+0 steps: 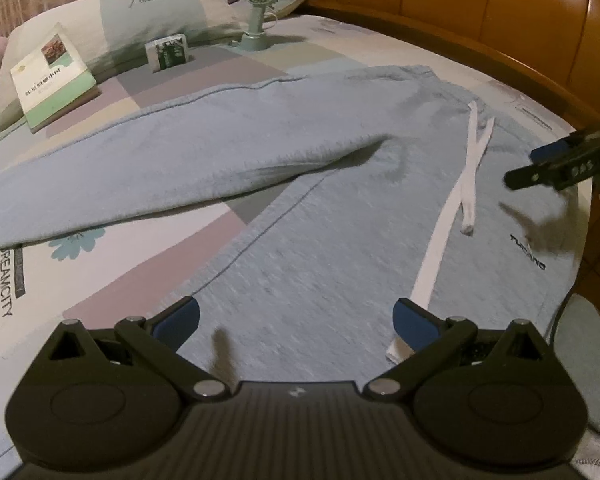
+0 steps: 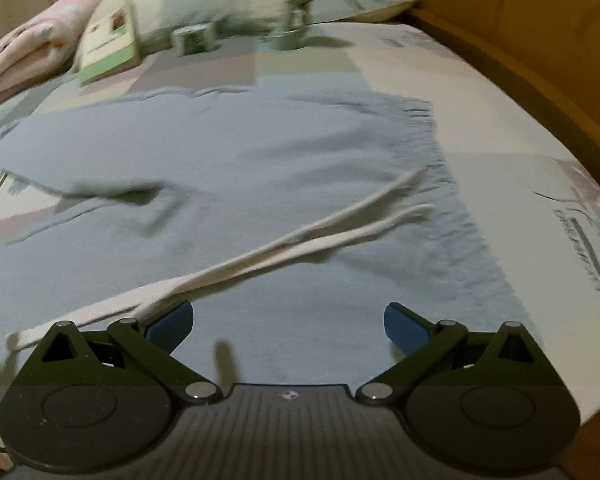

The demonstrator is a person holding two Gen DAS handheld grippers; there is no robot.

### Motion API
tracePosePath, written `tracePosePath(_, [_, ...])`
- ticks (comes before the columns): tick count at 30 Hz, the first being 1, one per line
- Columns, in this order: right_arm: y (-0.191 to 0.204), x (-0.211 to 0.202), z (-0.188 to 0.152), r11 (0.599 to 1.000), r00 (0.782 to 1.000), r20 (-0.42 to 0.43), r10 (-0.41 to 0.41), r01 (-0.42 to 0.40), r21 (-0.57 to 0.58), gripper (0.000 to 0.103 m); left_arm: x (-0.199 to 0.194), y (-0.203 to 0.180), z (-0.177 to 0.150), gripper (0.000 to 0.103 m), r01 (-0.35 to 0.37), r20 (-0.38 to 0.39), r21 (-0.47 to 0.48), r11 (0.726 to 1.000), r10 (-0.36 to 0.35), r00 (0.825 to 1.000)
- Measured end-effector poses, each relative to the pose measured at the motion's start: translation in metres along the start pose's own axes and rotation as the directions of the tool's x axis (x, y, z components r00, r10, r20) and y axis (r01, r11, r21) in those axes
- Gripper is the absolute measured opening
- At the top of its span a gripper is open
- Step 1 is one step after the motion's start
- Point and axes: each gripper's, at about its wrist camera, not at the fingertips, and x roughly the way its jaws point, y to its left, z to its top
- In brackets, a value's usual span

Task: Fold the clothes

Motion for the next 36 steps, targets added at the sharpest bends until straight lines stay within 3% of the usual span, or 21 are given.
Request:
tracePosePath(3, [0.011,0.022,-0.009,0.999,0.996,-0.078,-0.040,0.039,-0.016,0.103,0.003,0.003,-0.005,0.102,0.010,-0.028,-0.016,1.000,-0.010,1.000])
tracePosePath(10, [0.012,0.024,-0.018,0.996,0.995,-0.061,-0.077,0.080,0.049,0.103,0.016,0.014,-0.017,0.102,-0.005,-0.118,-0.040,0.999,0.001,0.993])
tracePosePath(19, [0.016,0.023,-0.023,0.993,0.994,-0.006,-0.106,0.106,0.054,0.103,0.012,0.013,0.003,0.102,0.009,-0.069,-0.010,1.000,-0.010,0.998])
tracePosePath(23, [0.016,0.019,-0.024,0.991,0.994,0.000,-0.106,0.105,0.077,0.103,0.011,0.017,0.039,0.102,0.047,-0.012,0.028,0.999,-0.046,0.999])
tracePosePath(26, [0.015,0.008,-0.019,0.987,0.999,-0.007,-0.054,0.055,0.150,0.103,0.014,0.023,0.081,0.102,0.071,0.046,0.069,0.995,-0.074,0.996])
tracePosePath(31, [0.019,-0.017,-0.013,0.975,0.995,0.076,-0.060,0.042,0.218,0.103,0.046,0.028,0.157,0.102,0.089,0.125,0.101,0.991,-0.101,0.987])
tracePosePath(36, [0.024,-0.040,-0.007,0.963,0.984,0.158,-0.086,0.042,0.265,0.103,0.127,0.033,0.201,0.102,0.202,0.011,-0.021,0.979,-0.202,0.979])
